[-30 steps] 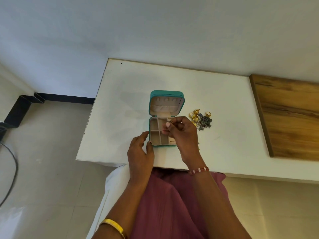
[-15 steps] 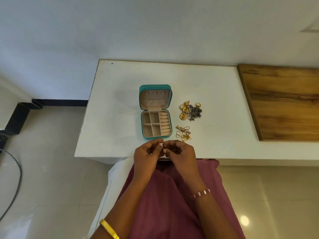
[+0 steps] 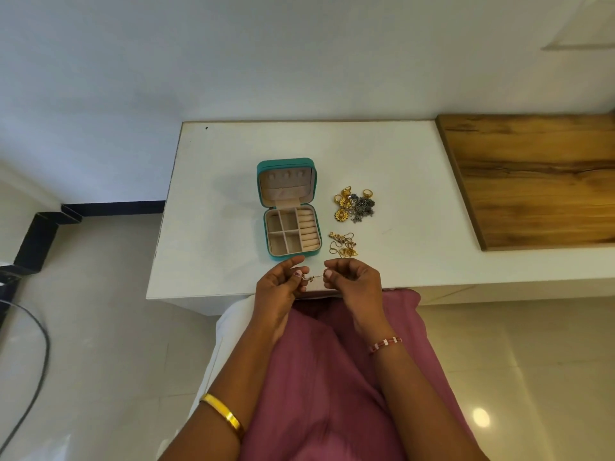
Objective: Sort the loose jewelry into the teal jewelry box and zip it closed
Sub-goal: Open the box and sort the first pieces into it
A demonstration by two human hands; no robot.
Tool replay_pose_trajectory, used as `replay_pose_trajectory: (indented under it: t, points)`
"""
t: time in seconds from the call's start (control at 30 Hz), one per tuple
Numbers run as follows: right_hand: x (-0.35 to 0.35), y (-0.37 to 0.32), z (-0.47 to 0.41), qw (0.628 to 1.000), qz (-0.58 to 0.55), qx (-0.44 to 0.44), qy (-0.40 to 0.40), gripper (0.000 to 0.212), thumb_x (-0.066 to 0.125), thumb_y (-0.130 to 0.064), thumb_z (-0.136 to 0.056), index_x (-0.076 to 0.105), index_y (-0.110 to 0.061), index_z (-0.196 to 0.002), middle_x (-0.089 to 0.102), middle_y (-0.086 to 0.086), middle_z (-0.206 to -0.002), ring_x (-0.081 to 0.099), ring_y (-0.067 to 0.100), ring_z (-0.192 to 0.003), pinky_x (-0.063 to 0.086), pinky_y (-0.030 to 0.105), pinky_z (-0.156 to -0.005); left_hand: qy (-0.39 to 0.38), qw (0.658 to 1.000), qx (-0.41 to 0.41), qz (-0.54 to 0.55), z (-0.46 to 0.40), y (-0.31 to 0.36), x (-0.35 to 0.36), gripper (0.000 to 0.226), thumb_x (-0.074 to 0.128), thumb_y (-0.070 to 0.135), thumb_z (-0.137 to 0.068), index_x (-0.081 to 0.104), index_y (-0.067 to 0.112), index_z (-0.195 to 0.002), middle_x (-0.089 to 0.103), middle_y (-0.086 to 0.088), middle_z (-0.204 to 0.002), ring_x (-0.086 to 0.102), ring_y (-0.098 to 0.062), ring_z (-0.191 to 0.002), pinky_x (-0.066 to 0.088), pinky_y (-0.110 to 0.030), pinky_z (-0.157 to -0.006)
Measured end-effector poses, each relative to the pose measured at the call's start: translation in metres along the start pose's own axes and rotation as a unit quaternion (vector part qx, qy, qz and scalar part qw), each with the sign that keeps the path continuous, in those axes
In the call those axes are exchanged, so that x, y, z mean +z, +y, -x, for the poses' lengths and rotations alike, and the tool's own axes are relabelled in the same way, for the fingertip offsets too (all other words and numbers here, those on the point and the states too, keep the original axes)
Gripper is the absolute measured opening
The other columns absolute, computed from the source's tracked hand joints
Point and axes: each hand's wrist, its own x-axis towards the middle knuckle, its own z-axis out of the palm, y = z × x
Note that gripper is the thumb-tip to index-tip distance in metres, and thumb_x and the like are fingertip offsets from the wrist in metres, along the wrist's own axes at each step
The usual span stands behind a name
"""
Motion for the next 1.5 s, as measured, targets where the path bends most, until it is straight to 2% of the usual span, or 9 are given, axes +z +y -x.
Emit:
replay_pose_trajectory:
  t: [0.53,0.6,0.67,0.77,0.87,1.07,1.2,1.3,1.5]
  points:
    - [-0.005,-0.002,0.025,0.998,0.006,-0.041,0.045,0.008,0.061,0.002,-0.083,0.065,0.0,-0.09,0.061,0.004,-0.066,0.054,0.003,-0.048,0.051,0.015,-0.053,-0.035,0.996,-0.012,0.079,0.04,0.003,-0.016,0.029,0.04,-0.009,-0.091,0.061,0.006,-0.104,0.055,-0.008,-0.077,0.053,-0.012,-0.073,0.053,-0.015,-0.063]
    - [-0.006,0.001,0.029,0.996,0.04,-0.061,0.053,0.009,0.061,0.001,-0.083,0.066,-0.002,-0.09,0.062,0.003,-0.069,0.056,0.008,-0.054,0.051,0.016,-0.056,-0.049,0.994,-0.019,0.094,0.044,0.003,-0.017,0.03,0.04,-0.01,-0.09,0.062,0.008,-0.102,0.055,-0.008,-0.076,0.053,-0.012,-0.073,0.053,-0.015,-0.063]
    - [-0.005,0.003,0.034,0.985,0.123,-0.108,0.062,0.012,0.061,-0.001,-0.083,0.067,-0.008,-0.09,0.064,0.001,-0.081,0.056,0.008,-0.062,0.045,0.008,-0.059,-0.063,0.992,-0.031,0.109,0.047,0.002,-0.018,0.031,0.04,-0.011,-0.09,0.061,0.008,-0.102,0.055,-0.008,-0.075,0.054,-0.012,-0.073,0.054,-0.016,-0.063]
    - [0.002,0.005,0.046,0.972,0.185,-0.145,-0.004,0.018,0.058,0.002,-0.084,0.068,-0.008,-0.095,0.063,0.0,-0.096,0.057,0.008,-0.074,0.04,0.0,-0.064,-0.079,0.988,-0.041,0.126,0.051,0.002,-0.018,0.032,0.04,-0.012,-0.089,0.058,0.004,-0.109,0.058,-0.009,-0.074,0.056,-0.014,-0.072,0.055,-0.018,-0.065]
    - [0.008,0.004,0.057,0.971,0.186,-0.131,-0.076,0.02,0.056,0.001,-0.085,0.067,-0.004,-0.101,0.066,0.003,-0.095,0.058,0.002,-0.077,0.042,0.0,-0.068,-0.083,0.986,-0.046,0.135,0.056,0.004,-0.017,0.031,0.039,-0.012,-0.089,0.059,0.003,-0.107,0.062,-0.011,-0.077,0.062,-0.014,-0.069,0.056,-0.021,-0.068]
    - [0.005,0.009,0.064,0.974,0.168,-0.114,-0.097,0.017,0.061,0.0,-0.083,0.067,0.0,-0.099,0.069,0.009,-0.097,0.06,0.008,-0.083,0.044,0.002,-0.071,-0.082,0.982,-0.059,0.161,0.063,0.007,-0.019,0.031,0.037,-0.012,-0.09,0.059,0.004,-0.104,0.057,-0.012,-0.077,0.056,-0.015,-0.068,0.055,-0.018,-0.059]
    - [0.006,0.011,0.065,0.973,0.177,-0.121,-0.083,0.01,0.062,0.0,-0.082,0.064,0.008,-0.087,0.068,0.018,-0.091,0.056,0.007,-0.071,0.042,0.003,-0.062,-0.095,0.981,-0.065,0.156,0.065,0.009,-0.022,0.032,0.036,-0.012,-0.09,0.059,0.007,-0.099,0.056,-0.011,-0.076,0.059,-0.011,-0.057,0.053,-0.017,-0.056]
    - [0.005,0.011,0.063,0.975,0.173,-0.122,-0.073,0.012,0.059,0.0,-0.083,0.061,0.011,-0.088,0.066,0.025,-0.091,0.056,0.014,-0.077,0.042,0.005,-0.061,-0.093,0.981,-0.065,0.158,0.065,0.009,-0.024,0.032,0.036,-0.013,-0.089,0.06,0.007,-0.099,0.057,-0.01,-0.074,0.056,-0.013,-0.063,0.053,-0.017,-0.056]
    - [0.008,0.013,0.066,0.973,0.157,-0.114,-0.124,0.022,0.061,-0.001,-0.084,0.063,-0.002,-0.106,0.067,0.005,-0.097,0.062,0.009,-0.086,0.047,0.007,-0.075,-0.097,0.983,-0.067,0.142,0.065,0.009,-0.026,0.033,0.037,-0.013,-0.088,0.06,0.007,-0.102,0.06,-0.009,-0.072,0.06,-0.01,-0.058,0.053,-0.017,-0.056]
